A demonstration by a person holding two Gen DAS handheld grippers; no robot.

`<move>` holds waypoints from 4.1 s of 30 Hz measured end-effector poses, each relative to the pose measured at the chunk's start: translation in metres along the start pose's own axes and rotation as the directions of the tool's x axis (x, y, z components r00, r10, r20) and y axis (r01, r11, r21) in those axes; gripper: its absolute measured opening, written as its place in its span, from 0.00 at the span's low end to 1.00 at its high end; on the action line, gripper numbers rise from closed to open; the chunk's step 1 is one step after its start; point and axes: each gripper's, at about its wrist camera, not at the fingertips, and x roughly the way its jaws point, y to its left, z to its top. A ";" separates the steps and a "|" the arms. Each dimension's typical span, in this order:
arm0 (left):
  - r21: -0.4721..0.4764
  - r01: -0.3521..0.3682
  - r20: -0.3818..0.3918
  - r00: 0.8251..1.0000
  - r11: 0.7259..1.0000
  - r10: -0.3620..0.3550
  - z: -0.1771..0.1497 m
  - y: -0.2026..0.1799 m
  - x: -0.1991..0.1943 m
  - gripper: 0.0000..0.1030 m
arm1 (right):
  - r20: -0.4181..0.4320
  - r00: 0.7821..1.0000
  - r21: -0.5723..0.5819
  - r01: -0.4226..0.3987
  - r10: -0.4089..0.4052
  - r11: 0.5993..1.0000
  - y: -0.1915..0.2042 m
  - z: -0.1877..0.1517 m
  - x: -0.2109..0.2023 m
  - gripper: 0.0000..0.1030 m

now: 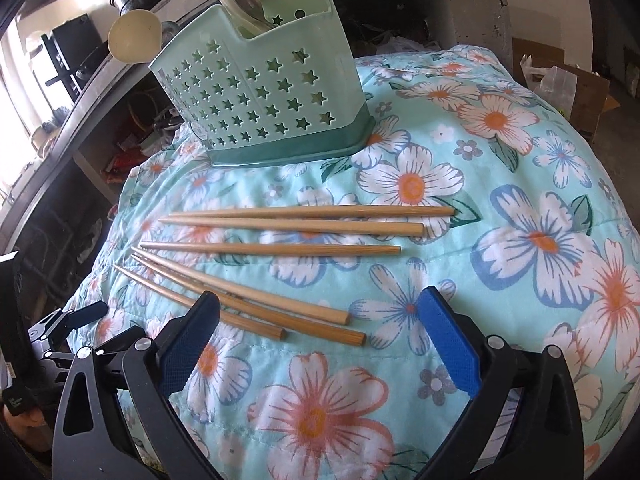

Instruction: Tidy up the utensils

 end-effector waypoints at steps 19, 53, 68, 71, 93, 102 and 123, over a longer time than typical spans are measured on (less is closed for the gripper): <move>-0.036 -0.029 0.132 0.991 0.999 0.034 -0.014 -0.002 -0.007 0.92 | 0.010 1.000 0.009 -0.005 0.005 1.000 -0.002 -0.001 0.000 0.94; -0.047 -0.037 0.160 0.986 0.998 0.044 -0.016 -0.004 -0.007 0.93 | 0.020 1.000 0.006 -0.009 0.009 1.000 -0.001 -0.002 -0.001 0.94; -0.074 0.159 0.191 0.971 0.985 -0.142 -0.001 0.008 -0.030 0.92 | -0.058 0.980 0.046 -0.190 0.193 0.981 -0.026 0.011 -0.005 0.94; -0.102 0.254 0.222 0.948 0.962 -0.227 0.010 0.012 -0.038 0.92 | -0.062 0.972 0.071 -0.224 0.229 0.972 -0.031 0.014 -0.008 0.94; -0.730 0.506 0.202 0.801 0.459 -0.564 0.014 0.075 0.046 0.27 | -0.053 0.976 0.089 -0.205 0.210 0.975 -0.042 0.013 -0.016 0.86; -0.763 0.497 0.216 0.798 0.413 -0.562 0.007 0.082 0.052 0.12 | -0.051 0.980 0.090 -0.189 0.194 0.978 -0.043 0.013 -0.017 0.79; -0.605 0.450 0.113 0.865 0.657 -0.489 -0.005 0.099 0.018 0.15 | -0.180 0.917 -0.389 -0.398 0.355 0.831 0.069 0.029 -0.017 0.25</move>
